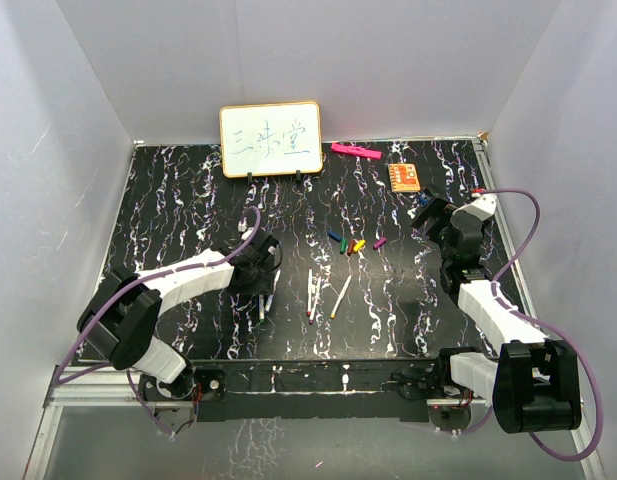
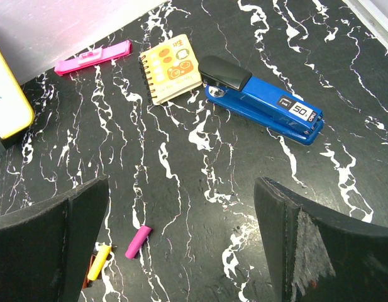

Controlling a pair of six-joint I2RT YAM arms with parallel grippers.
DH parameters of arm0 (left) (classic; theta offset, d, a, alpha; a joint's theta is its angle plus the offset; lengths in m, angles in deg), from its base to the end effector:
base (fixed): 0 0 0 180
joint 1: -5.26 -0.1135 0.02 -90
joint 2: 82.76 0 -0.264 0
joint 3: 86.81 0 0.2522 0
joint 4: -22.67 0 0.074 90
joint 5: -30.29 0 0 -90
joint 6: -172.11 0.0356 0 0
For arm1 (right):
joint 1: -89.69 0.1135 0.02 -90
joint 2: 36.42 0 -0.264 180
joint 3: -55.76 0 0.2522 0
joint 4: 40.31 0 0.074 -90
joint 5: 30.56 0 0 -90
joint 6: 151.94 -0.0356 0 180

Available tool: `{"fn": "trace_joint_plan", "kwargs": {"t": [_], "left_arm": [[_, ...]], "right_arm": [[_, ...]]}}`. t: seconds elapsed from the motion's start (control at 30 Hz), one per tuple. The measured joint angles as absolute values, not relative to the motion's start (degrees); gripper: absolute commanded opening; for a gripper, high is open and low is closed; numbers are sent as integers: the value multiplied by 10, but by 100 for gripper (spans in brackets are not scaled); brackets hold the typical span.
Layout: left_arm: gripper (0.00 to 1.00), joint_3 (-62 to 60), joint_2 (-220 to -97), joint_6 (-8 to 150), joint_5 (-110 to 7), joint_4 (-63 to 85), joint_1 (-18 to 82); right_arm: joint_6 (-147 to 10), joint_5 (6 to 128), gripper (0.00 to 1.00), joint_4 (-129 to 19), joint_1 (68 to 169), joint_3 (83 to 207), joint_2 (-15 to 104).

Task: Insert the pens into the pen caps

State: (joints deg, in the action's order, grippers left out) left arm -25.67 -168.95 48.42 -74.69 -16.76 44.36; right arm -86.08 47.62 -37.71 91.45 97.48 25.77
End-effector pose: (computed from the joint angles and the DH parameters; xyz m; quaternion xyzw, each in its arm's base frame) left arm 0.2213 -0.1680 0.1723 0.0169 0.9673 -0.0276 0.2517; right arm 0.2368 0.0000 0.2254 0.2155 0.7770 0.0501 0.5893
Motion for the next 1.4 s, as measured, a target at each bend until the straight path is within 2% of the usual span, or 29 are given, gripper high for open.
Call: {"fn": "trace_joint_plan", "kwargs": {"t": [0.27, 0.5, 0.97, 1.2, 1.4], "left_arm": [[49, -257, -1690, 470, -752, -214, 447], [36, -257, -1695, 469, -742, -238, 448], [33, -250, -1708, 471, -730, -247, 448], [39, -252, -1708, 476, -722, -246, 440], [41, -281, -1684, 480, -666, -212, 394]], "right_arm": [[-863, 482, 98, -377, 914, 975, 258], [-863, 491, 98, -377, 914, 975, 258], [-864, 498, 93, -382, 914, 975, 237], [-865, 500, 91, -397, 914, 975, 236], [-865, 501, 89, -421, 914, 984, 236]]}}
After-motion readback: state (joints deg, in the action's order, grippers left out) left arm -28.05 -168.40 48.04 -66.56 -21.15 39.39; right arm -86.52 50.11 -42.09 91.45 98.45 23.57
